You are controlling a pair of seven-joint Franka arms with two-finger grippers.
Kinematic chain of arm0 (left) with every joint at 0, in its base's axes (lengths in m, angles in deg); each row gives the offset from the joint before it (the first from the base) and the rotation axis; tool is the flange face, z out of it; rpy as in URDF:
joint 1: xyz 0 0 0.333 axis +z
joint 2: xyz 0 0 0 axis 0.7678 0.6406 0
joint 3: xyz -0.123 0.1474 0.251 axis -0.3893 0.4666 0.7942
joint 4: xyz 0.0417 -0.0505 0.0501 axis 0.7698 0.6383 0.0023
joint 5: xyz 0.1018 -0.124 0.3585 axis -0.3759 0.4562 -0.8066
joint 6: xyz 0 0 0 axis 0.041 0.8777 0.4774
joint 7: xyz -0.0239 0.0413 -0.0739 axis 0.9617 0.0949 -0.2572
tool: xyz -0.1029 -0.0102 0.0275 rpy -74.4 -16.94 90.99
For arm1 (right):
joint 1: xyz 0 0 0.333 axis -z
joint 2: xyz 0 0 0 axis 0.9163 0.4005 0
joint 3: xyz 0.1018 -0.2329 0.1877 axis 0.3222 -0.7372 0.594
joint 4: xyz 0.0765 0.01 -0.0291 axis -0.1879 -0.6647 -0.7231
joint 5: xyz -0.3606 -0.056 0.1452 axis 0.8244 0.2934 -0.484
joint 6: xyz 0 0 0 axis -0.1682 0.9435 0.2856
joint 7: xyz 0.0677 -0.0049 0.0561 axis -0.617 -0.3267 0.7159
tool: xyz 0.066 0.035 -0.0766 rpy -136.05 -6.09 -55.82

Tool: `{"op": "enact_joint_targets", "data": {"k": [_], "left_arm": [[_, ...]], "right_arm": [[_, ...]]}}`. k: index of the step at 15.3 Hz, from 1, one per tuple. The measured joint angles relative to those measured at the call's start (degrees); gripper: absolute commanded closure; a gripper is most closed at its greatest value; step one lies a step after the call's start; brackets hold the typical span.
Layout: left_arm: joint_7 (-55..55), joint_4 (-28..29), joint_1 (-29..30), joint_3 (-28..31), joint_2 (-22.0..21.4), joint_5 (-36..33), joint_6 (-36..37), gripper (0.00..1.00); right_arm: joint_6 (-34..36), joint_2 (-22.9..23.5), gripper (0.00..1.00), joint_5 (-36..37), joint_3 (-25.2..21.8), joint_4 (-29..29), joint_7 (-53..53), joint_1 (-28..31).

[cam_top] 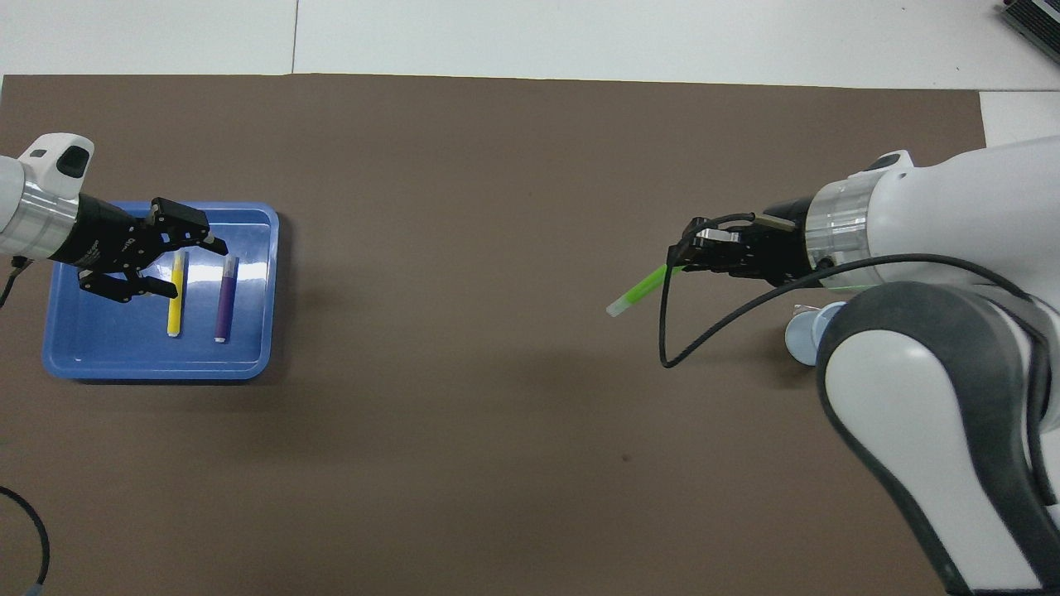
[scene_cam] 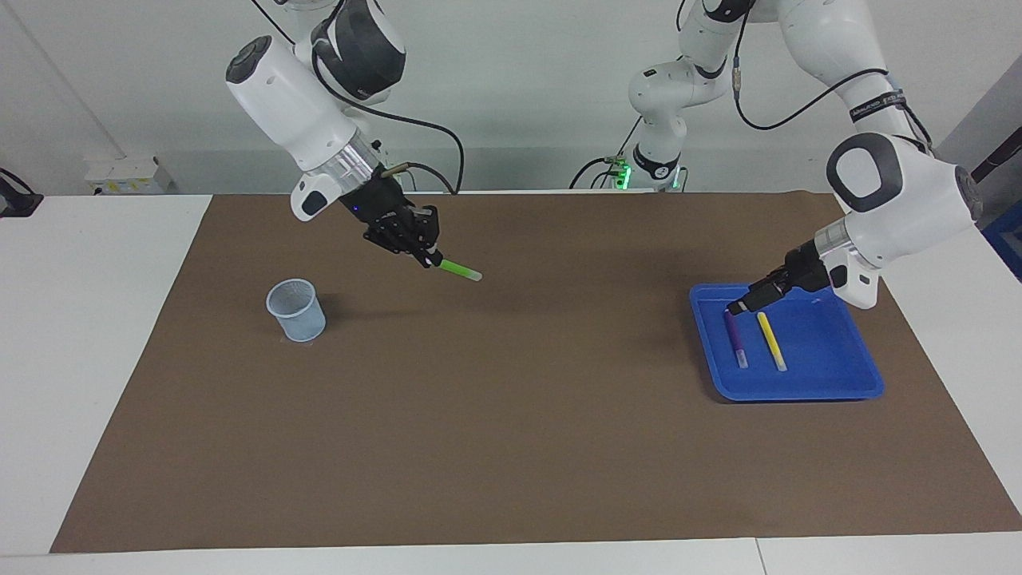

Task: Right arm passes pens to left for tray arrangement
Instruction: 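Pull the green marker from the cup with the right gripper, then grasp the green marker with the left gripper from the right gripper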

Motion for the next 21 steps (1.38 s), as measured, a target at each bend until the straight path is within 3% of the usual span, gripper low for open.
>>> {"op": "enact_joint_targets", "data": {"k": [6,9,13,16,21], "left_arm": [[27.65,-0.06,-1.53,-3.79,-3.2,8.97,-0.12,0.0],[34.69,-0.06,-2.99,-3.86,-3.89,13.06,-1.48,0.0],[40.13,1.25,-8.18,-3.99,-4.73,14.61,-7.27,0.0],[44.26,6.16,-12.84,-4.07,-8.39,14.63,-15.42,0.0],[49.49,12.67,-14.95,-4.06,-14.55,14.65,-19.16,0.0]], "right_arm": [[-22.35,0.08,1.0,-0.31,0.13,-5.66,-20.94,-11.83],[-28.24,0.02,1.0,-0.32,0.19,-8.54,-23.74,-16.63],[-29.89,-0.47,1.0,-0.32,0.18,-10.46,-23.79,-19.36],[-29.89,-0.82,1.0,-0.32,0.18,-10.67,-23.79,-19.82],[-29.89,-0.88,1.0,-0.32,0.1,-10.84,-23.52,-19.84]]}}
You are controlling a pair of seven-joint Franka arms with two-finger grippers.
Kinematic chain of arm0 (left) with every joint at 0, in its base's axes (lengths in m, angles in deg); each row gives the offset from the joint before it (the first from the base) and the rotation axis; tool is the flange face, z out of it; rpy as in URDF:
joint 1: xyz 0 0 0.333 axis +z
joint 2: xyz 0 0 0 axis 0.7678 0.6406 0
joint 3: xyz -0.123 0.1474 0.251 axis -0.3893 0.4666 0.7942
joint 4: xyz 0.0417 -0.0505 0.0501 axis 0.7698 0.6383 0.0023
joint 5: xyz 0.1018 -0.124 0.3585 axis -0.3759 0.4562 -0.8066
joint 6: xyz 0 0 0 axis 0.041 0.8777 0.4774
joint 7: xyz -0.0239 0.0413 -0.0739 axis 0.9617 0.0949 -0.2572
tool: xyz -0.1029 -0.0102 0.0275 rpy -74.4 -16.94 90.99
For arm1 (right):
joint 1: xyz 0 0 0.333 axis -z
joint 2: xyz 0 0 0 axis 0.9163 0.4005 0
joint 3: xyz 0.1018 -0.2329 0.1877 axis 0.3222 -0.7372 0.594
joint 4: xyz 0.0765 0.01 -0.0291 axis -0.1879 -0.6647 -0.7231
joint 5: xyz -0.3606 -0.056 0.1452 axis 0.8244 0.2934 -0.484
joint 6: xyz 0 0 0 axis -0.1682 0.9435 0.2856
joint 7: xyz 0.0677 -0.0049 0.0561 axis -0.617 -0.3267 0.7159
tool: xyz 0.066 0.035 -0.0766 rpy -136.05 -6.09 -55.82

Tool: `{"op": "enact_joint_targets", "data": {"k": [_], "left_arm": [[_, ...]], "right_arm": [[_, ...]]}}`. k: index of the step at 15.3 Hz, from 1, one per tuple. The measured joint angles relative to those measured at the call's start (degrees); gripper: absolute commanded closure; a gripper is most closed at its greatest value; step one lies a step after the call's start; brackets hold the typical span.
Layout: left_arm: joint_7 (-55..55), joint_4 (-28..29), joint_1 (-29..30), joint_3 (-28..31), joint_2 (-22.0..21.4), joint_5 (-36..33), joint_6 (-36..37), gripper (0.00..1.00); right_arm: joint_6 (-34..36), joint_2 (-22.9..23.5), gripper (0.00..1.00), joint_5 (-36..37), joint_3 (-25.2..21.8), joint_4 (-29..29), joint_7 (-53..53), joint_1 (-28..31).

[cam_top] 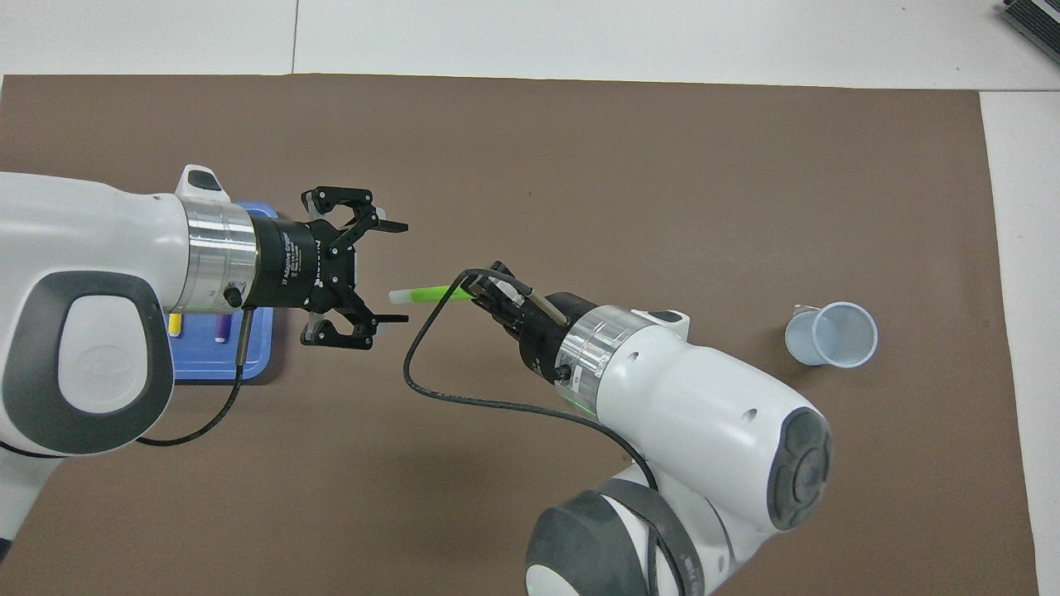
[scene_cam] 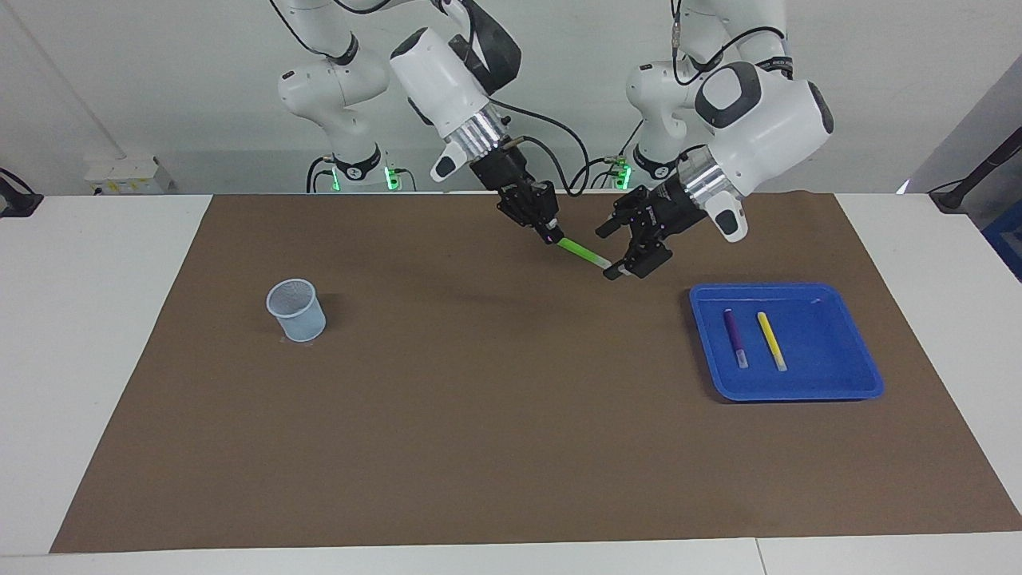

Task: Right arm passes pens to left for tray arrangement
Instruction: 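Grasp the green marker with the left gripper from the right gripper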

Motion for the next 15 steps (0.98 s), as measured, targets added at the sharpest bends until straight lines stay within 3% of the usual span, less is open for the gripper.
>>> {"op": "enact_joint_targets", "data": {"k": [5,9,12,15], "left_arm": [[5.44,6.4,-4.27,0.03,-2.3,0.0,-13.07,0.0],[5.82,9.28,-6.4,0.06,-2.88,0.0,-17.54,0.03],[6.02,10.97,-7.88,0.02,-3.37,0.01,-20.38,0.11],[6.17,11.37,-8.23,0.06,-3.67,0.01,-20.94,0.3]], "right_arm": [[0.0,0.0,1.0,0.0,-0.23,-0.14,0.73,0.02],[0.0,-0.02,1.0,0.0,-0.24,-0.18,0.74,0.02],[0.0,-0.03,1.0,0.0,-0.24,-0.2,0.74,0.02],[0.0,-0.03,1.0,0.0,-0.24,-0.23,0.74,0.03]]}}
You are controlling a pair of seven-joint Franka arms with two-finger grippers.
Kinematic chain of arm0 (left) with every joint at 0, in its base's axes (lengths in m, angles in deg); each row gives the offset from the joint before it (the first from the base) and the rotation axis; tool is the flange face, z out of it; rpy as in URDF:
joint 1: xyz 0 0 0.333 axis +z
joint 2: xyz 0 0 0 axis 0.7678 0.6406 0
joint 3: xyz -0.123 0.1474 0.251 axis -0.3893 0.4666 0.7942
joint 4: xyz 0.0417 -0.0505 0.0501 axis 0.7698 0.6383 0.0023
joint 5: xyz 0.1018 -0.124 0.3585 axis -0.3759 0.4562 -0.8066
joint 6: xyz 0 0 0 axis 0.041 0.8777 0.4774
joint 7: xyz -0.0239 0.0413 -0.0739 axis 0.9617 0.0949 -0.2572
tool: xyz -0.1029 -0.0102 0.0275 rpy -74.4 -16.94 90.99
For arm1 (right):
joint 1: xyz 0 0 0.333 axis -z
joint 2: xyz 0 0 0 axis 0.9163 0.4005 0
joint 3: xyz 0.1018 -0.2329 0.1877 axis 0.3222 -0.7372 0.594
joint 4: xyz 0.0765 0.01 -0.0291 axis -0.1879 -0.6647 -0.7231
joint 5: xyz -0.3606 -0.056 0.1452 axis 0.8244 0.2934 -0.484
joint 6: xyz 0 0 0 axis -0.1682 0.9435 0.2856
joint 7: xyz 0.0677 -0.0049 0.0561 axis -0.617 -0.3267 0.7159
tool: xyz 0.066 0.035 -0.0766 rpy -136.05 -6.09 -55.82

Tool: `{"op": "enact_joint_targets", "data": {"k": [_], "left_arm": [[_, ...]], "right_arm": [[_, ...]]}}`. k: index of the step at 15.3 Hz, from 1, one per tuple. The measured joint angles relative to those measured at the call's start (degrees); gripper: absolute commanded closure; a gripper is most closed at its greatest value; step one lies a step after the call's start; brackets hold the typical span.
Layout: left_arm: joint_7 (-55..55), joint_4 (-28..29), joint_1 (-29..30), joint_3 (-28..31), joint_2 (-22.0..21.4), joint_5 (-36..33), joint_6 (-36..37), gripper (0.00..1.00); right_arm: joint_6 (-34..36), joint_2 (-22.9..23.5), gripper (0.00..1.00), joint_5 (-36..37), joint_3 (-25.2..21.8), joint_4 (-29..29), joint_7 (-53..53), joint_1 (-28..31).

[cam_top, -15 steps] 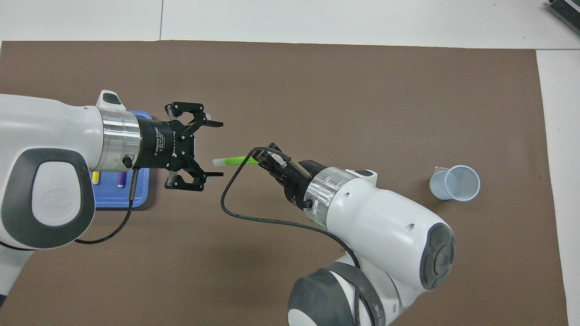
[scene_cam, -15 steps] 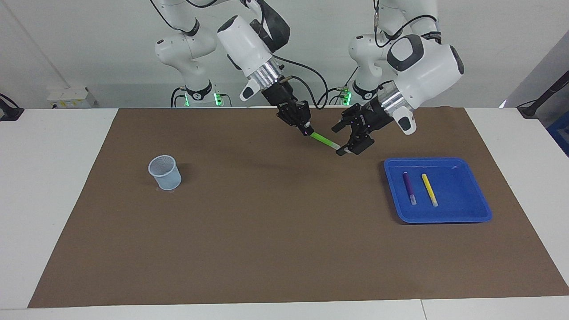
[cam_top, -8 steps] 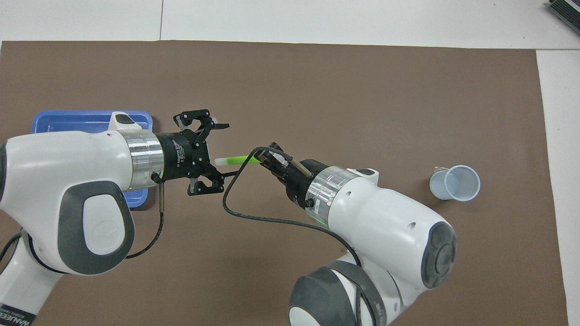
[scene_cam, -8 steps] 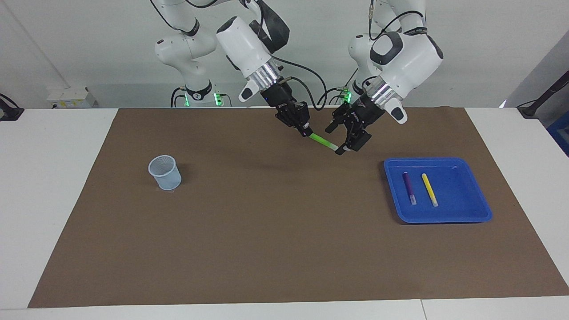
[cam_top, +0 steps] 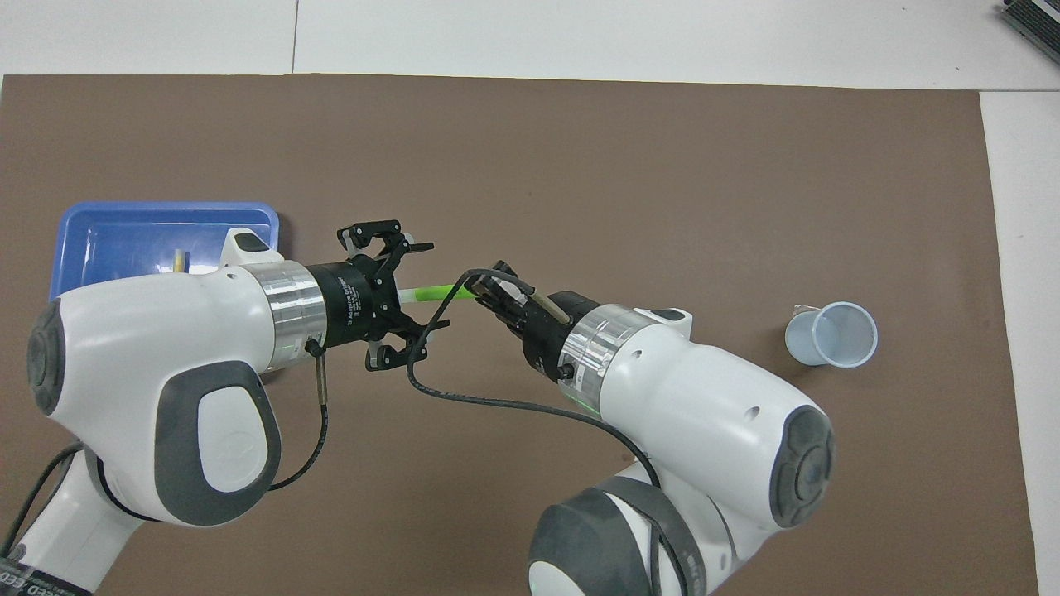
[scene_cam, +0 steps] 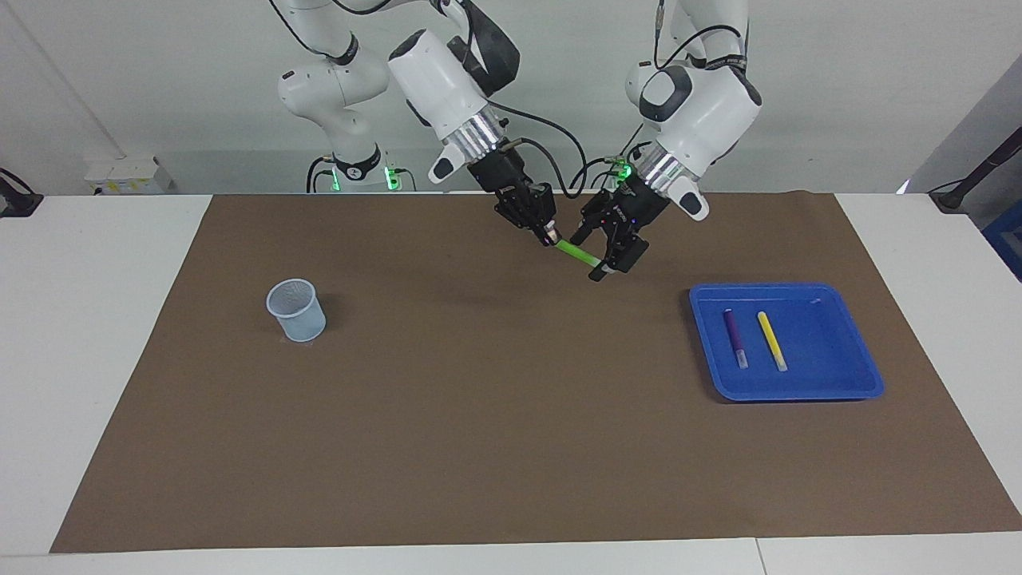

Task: Right arm passes pens to left for tray arrangement
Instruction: 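Grasp the green marker with the left gripper from the right gripper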

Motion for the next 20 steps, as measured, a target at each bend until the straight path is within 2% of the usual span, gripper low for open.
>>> {"op": "enact_joint_targets", "data": {"k": [2,5,9,15,16,17,18,20], "left_arm": [[0.02,0.05,-0.03,0.03,-0.06,0.0,-0.07,0.48],[0.05,0.08,-0.04,0.06,-0.06,0.0,-0.09,0.67],[0.09,0.25,-0.2,0.03,-0.11,0.0,0.0,0.99],[-0.09,0.37,-0.36,-0.11,-0.33,0.0,0.07,1.0],[-0.09,0.37,-0.36,-0.11,-0.33,0.0,0.07,1.0],[-0.09,0.37,-0.36,-0.11,-0.33,0.0,0.07,1.0],[0.03,0.37,-0.36,-0.13,-0.33,0.0,0.08,1.0],[0.15,0.36,-0.35,0.12,-0.34,0.0,-0.02,1.0]], "right_arm": [[0.0,0.0,1.0,0.0,0.0,0.0,0.0,0.04],[0.0,0.0,1.0,0.0,-0.02,-0.03,0.0,0.07],[-0.27,0.0,1.0,0.0,-0.1,-0.01,0.03,0.16],[-0.47,0.01,1.0,0.01,-0.16,-0.07,0.31,0.41],[-0.47,0.01,0.74,0.02,-0.16,-0.07,0.31,0.42],[-0.46,0.01,0.32,0.01,-0.16,-0.06,0.31,0.42],[-0.45,0.0,0.0,0.01,-0.16,-0.07,0.3,0.46],[-0.31,0.0,0.0,0.0,-0.17,-0.07,0.23,0.63]]}}
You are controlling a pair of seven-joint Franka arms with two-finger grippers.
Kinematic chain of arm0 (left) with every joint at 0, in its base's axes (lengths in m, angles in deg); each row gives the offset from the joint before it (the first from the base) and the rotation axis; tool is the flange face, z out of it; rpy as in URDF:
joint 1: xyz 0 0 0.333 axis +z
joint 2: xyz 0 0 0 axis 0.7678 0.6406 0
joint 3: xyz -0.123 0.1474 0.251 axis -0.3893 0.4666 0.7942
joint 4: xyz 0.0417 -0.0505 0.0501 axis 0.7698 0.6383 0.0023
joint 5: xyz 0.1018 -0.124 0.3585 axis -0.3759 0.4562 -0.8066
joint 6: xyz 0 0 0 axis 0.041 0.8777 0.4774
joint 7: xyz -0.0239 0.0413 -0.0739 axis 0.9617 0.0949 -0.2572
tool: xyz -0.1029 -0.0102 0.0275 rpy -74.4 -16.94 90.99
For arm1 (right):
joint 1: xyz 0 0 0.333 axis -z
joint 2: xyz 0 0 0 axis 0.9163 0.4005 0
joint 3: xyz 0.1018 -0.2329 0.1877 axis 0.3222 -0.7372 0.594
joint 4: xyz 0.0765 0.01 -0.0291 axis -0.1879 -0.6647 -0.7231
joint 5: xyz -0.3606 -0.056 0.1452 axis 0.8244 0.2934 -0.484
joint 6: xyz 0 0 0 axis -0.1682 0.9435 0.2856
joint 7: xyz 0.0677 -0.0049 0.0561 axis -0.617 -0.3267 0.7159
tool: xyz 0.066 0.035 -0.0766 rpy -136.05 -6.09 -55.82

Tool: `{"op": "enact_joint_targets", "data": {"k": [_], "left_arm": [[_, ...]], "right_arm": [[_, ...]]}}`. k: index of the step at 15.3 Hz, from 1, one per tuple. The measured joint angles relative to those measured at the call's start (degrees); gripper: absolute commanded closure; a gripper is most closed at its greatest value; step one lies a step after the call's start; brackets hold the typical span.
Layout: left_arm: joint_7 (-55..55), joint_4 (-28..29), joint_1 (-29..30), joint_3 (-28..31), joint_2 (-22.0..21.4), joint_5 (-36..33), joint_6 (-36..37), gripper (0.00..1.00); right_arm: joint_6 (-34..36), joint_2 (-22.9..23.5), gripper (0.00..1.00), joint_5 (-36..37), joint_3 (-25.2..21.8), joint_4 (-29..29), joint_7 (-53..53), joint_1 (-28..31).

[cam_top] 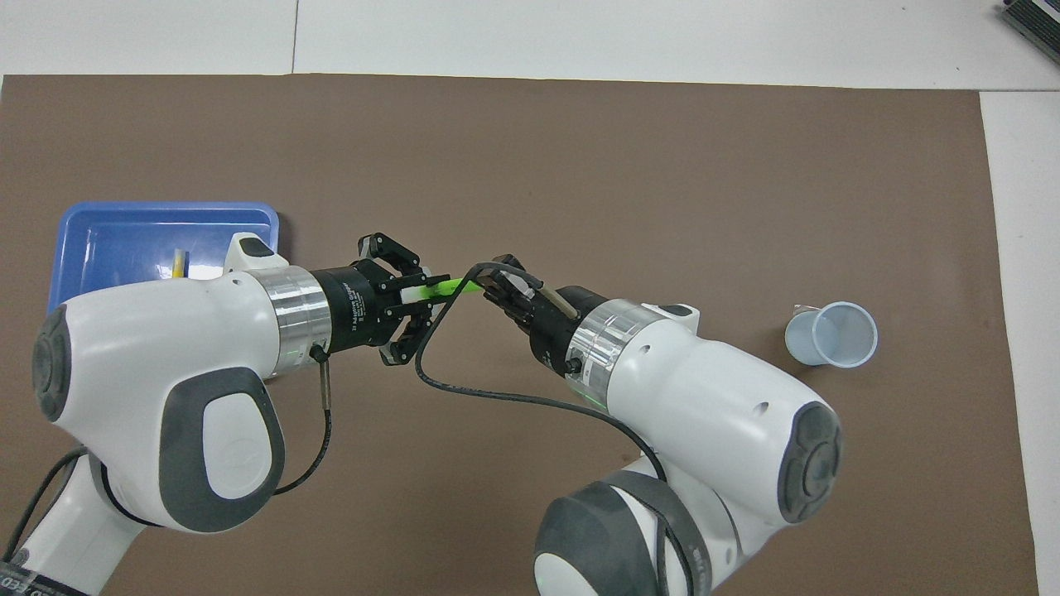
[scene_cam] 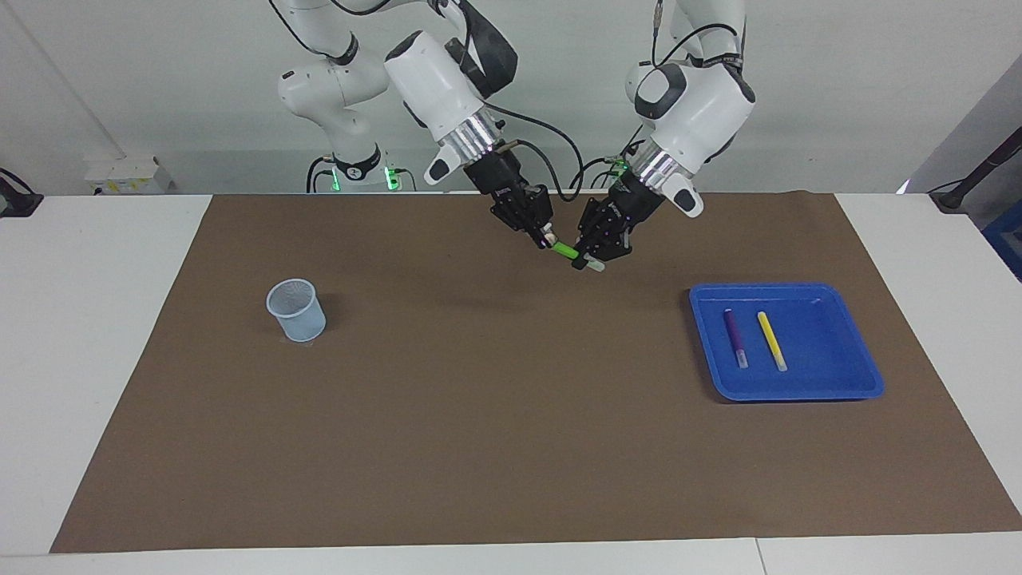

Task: Right arm passes pens to left for tray arrangement
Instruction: 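Grasp the green marker with the left gripper from the right gripper, then lay the green marker in the tray with the left gripper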

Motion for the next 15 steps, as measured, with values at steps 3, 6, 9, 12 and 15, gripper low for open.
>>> {"op": "enact_joint_targets", "data": {"k": [3,6,9,12,15], "left_arm": [[-0.08,0.0,0.05,0.18,0.0,0.0,-0.03,1.0],[-5.8,0.0,0.3,0.44,-0.01,-0.04,0.82,1.0],[-22.78,-0.01,2.67,0.85,-0.48,-0.09,8.89,1.0],[-39.59,0.0,4.7,1.09,-1.69,-5.83,17.88,1.0],[-53.04,0.02,4.75,1.09,-2.71,-14.15,24.76,1.0]], "right_arm": [[1.48,-0.01,0.0,0.0,-0.08,0.16,-0.03,0.33],[10.07,-0.12,0.0,0.2,-0.17,2.12,6.22,3.63],[20.74,-0.15,0.0,0.18,-0.46,4.52,22.5,10.33],[27.39,-0.16,0.0,1.72,-0.75,4.96,34.53,14.94],[34.35,-0.28,0.0,13.05,-0.75,5.23,38.72,17.5]]}}
